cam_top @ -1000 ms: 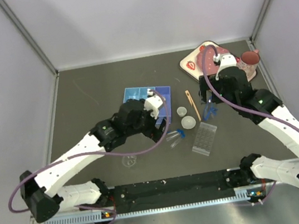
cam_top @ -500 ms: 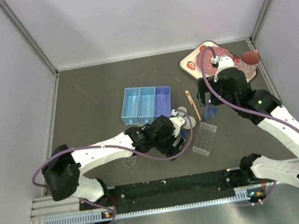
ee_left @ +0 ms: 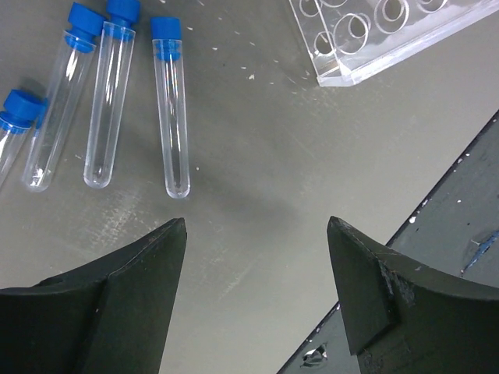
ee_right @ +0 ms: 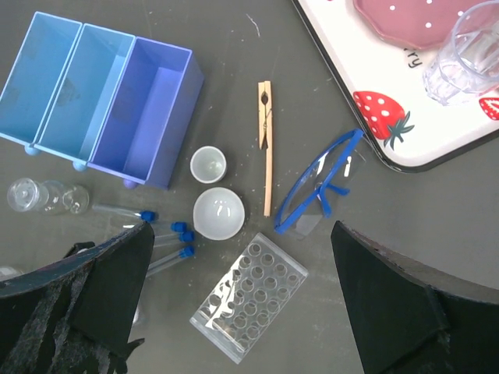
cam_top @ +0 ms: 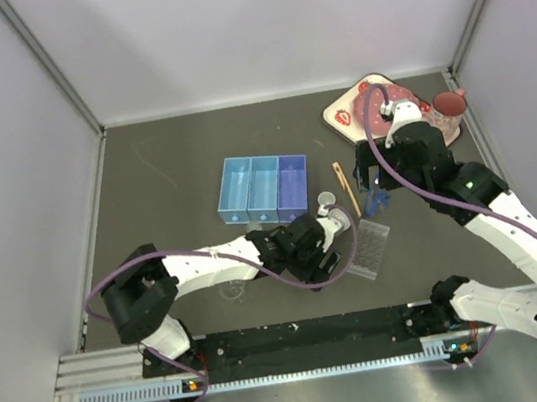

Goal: Organize the chemistry lab equipment

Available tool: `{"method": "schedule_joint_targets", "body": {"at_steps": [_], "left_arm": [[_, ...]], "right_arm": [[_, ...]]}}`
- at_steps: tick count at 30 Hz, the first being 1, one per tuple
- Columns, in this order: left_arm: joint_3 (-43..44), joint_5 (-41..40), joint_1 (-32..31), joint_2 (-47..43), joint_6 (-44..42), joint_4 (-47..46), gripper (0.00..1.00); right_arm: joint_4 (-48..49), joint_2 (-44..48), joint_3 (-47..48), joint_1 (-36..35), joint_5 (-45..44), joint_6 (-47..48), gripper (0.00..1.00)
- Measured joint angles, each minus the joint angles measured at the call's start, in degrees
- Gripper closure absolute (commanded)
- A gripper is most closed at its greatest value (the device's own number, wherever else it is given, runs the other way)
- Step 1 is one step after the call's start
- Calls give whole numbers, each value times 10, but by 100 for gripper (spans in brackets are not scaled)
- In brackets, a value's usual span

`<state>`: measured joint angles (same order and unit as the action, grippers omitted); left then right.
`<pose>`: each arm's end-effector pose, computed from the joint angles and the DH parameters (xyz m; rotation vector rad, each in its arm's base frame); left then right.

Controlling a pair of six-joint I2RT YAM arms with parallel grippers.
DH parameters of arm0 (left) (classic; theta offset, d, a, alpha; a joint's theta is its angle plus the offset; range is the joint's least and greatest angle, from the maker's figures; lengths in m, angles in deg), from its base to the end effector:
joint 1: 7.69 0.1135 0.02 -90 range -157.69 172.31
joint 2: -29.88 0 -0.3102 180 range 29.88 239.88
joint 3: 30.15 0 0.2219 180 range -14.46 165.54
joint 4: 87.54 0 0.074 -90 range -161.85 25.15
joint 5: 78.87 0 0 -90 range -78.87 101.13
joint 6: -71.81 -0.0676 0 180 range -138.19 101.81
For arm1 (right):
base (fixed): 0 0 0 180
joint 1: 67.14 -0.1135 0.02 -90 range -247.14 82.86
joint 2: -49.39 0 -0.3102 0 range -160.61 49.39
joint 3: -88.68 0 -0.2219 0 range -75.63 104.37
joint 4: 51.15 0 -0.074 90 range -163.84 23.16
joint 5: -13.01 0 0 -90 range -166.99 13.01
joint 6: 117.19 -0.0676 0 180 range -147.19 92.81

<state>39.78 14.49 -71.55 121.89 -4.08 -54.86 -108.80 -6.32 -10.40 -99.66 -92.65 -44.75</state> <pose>0.1366 -0.2873 0.2245 1.1320 2.3831 -0.5873 0.1476 0.0725 0.3897 -0.1170 2.1187 0.2283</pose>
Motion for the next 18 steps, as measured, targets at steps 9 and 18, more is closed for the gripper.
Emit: {"method": "schedule_joint_targets", "body": {"at_steps": [9,18], "left_arm": [[0,-1,0,27,4,-10,24],[20,-25,0,60,-6,-15,24]], "right_arm": [[1,3,-8,0,4,0,1],[2,4,-11,0,4,0,1]]}}
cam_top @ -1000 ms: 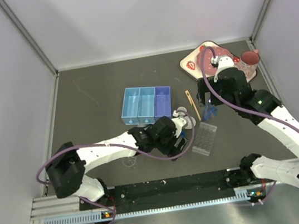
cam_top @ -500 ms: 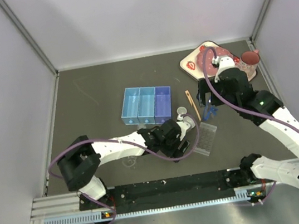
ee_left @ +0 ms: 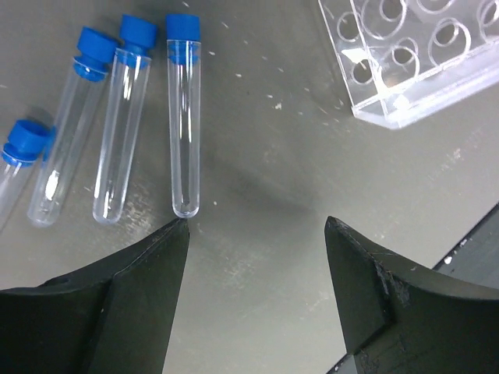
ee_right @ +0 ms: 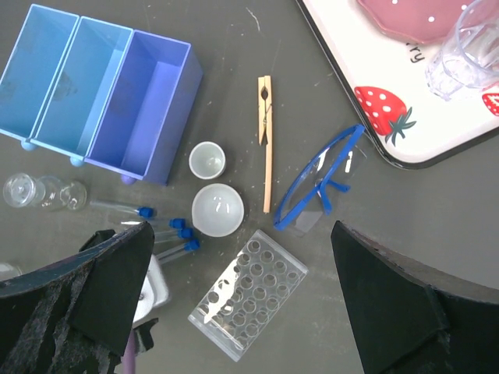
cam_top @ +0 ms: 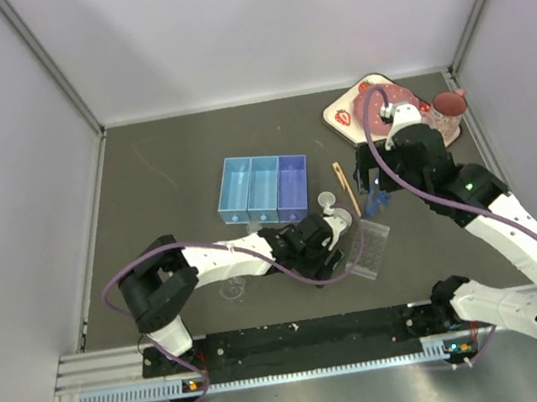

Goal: Organize the chemistry lab equipment

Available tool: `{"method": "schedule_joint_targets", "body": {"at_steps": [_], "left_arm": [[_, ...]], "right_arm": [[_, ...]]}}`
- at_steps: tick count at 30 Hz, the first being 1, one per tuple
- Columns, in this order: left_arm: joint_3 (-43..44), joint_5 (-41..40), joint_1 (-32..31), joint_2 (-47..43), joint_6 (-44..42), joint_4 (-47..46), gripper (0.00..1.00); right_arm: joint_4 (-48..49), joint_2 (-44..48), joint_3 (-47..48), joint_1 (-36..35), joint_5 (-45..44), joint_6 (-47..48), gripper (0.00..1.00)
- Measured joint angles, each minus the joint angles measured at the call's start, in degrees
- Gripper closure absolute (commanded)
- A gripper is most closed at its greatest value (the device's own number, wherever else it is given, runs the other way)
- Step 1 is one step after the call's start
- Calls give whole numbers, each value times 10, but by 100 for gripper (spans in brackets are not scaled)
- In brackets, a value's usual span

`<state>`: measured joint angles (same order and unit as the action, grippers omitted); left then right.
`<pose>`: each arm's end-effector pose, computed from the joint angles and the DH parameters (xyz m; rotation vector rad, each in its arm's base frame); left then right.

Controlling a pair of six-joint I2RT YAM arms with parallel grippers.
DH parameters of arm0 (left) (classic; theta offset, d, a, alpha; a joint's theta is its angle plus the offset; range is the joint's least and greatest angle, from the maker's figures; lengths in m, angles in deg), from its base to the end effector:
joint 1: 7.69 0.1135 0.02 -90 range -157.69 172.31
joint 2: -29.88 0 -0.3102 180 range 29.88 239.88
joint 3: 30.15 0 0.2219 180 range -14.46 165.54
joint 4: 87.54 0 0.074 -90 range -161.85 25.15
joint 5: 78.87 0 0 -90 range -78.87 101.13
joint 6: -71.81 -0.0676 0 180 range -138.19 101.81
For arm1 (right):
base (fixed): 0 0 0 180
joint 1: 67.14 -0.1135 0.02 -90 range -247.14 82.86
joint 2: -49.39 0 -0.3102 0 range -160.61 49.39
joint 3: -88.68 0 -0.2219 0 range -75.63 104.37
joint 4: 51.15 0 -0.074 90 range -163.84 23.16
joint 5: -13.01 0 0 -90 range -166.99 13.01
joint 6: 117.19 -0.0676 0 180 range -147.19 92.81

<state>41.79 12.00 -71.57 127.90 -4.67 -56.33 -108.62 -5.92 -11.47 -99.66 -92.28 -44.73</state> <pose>0.1484 -0.3049 0.2040 1.1373 2.4052 -0.5039 0.1463 0.0721 0.3850 -0.1233 2.1279 0.2305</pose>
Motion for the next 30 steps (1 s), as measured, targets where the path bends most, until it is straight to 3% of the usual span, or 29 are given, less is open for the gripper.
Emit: {"method": "schedule_joint_targets", "body": {"at_steps": [22,30], "left_arm": [[54,-78,4,40,-50,44,26],[82,-63,9,65,-60,44,43]], "right_arm": [[2,2,-9,0,4,0,1],[2,11,-9,0,4,2,1]]}}
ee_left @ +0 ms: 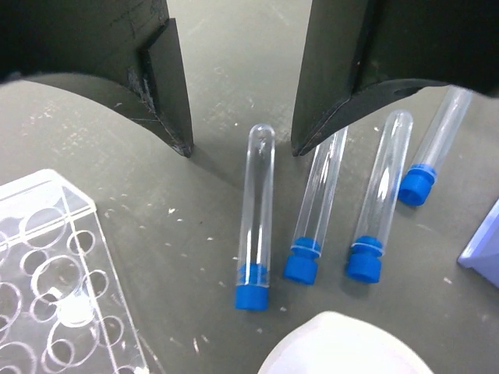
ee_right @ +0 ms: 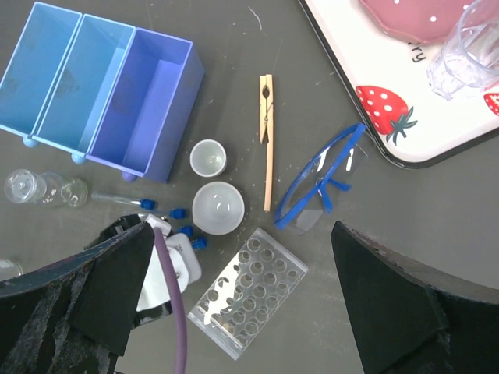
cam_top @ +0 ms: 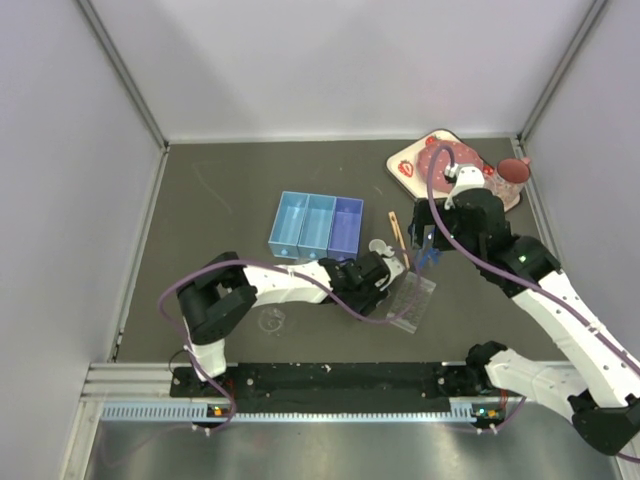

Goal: Organize the chemistry lab equipment

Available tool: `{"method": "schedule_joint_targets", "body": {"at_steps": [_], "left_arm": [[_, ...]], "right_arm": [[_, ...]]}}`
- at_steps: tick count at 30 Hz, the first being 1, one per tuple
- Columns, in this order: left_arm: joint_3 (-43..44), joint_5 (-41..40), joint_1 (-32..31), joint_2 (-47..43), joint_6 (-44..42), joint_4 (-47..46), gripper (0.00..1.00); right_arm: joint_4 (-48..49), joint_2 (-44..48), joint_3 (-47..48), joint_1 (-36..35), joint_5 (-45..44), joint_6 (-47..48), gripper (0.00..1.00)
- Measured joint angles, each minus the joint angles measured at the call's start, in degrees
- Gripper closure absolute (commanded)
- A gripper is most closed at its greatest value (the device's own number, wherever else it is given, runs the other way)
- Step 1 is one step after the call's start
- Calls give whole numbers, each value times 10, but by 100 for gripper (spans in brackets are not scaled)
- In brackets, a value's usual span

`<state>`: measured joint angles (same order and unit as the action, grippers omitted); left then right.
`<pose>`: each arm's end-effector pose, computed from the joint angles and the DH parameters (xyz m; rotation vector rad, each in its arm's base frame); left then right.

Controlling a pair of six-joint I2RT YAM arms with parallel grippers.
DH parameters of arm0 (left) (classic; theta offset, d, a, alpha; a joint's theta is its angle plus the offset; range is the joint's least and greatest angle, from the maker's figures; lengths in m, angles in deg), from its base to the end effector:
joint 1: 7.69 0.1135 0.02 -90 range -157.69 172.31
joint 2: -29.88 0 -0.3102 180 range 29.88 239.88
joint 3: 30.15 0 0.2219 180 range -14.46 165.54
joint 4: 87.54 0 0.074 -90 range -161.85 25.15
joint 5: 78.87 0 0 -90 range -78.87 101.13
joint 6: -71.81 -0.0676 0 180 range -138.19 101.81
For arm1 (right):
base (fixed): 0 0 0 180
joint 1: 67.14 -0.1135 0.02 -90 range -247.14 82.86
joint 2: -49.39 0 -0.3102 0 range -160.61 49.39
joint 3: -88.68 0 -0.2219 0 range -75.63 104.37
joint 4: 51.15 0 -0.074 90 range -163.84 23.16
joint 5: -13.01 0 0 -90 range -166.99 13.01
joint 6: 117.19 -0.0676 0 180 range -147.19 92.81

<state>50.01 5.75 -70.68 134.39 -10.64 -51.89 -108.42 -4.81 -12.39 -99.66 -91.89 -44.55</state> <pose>0.1739 -0.3272 0.1999 1.2006 2.3564 -0.3077 0.1422 0.0700 0.3830 -0.1291 2.1227 0.2388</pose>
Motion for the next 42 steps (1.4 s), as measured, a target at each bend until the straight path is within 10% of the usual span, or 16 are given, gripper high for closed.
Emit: {"method": "schedule_joint_targets", "body": {"at_steps": [11,20,33,42], "left_arm": [[18,20,0,18,-2,-9,58],[14,19,0,19,-1,-28,100],[-43,7,0,-42,5,-14,100],[-51,45,1,-248,6,46,100]], "right_arm": [[0,3,0,0,0,3,1],[0,6,-7,0,0,3,1],[-1,9,-7,0,6,3,1],[-53,10,48,0,65,2,2]]}}
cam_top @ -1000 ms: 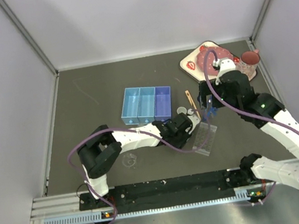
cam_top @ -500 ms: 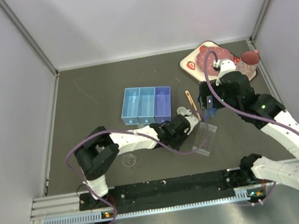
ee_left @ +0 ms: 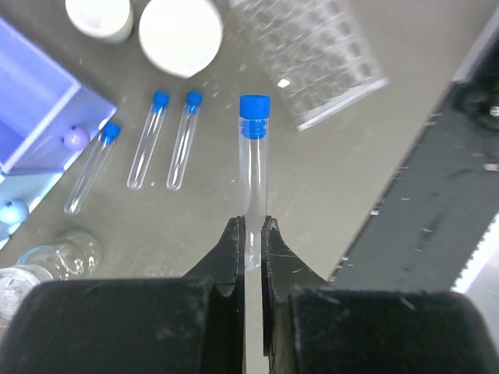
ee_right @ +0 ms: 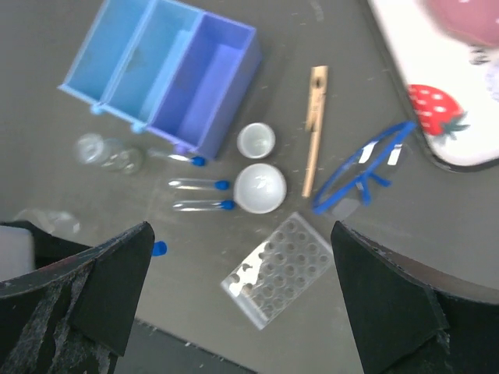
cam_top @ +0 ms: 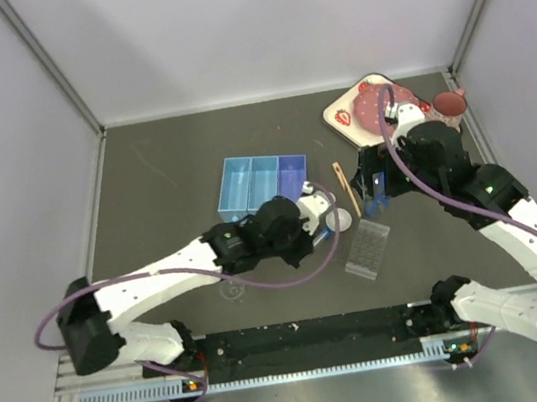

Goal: Organize the chemistry lab equipment

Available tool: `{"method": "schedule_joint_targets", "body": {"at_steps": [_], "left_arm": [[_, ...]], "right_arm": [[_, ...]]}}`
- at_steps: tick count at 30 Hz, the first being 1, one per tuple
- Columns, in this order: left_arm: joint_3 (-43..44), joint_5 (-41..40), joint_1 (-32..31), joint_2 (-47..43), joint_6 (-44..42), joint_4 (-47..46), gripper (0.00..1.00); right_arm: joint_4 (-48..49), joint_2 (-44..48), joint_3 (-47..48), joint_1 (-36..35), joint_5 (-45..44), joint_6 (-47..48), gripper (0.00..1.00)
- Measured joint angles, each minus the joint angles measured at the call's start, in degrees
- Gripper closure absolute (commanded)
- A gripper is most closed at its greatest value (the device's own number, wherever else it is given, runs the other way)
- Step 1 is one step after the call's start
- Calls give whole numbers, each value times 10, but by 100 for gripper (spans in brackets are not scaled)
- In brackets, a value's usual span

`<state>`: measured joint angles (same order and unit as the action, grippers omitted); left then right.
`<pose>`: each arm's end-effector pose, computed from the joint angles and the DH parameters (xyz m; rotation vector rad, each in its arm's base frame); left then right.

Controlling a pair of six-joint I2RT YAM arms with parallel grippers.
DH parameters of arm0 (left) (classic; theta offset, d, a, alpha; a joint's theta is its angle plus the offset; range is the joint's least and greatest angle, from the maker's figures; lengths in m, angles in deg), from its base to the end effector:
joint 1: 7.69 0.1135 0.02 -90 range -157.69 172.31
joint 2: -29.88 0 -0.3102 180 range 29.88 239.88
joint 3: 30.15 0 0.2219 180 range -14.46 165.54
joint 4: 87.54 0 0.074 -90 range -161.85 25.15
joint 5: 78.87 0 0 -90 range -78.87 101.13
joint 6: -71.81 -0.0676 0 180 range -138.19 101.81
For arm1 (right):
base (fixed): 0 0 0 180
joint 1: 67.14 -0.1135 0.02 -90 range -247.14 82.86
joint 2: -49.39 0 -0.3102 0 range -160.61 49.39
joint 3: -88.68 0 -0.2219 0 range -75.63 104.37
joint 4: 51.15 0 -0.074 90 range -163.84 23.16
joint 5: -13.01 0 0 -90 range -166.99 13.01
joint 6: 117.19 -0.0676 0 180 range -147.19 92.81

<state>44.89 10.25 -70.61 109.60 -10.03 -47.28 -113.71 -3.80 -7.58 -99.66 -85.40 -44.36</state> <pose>0.1311 -0.2542 0.3006 1.1118 2.1636 -0.5714 0.1273 0.0694 0.4000 -0.1996 2.1343 0.3558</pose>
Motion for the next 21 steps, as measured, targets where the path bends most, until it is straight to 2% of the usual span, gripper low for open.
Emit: {"method": "schedule_joint_targets", "body": {"at_steps": [4,10,16,21], "left_arm": [[0,63,0,-80,-4,0,100],[-4,154,0,-130,-9,-4,100],[-31,202,0,-186,-10,-16,100],[-44,233,7,-219,-10,-38,100]], "right_arm": [[-12,6,11,0,91,-4,3],[-25,5,14,0,250,-13,7],[-27,-2,14,0,388,-33,10],[-22,4,7,0,471,-50,15]]}}
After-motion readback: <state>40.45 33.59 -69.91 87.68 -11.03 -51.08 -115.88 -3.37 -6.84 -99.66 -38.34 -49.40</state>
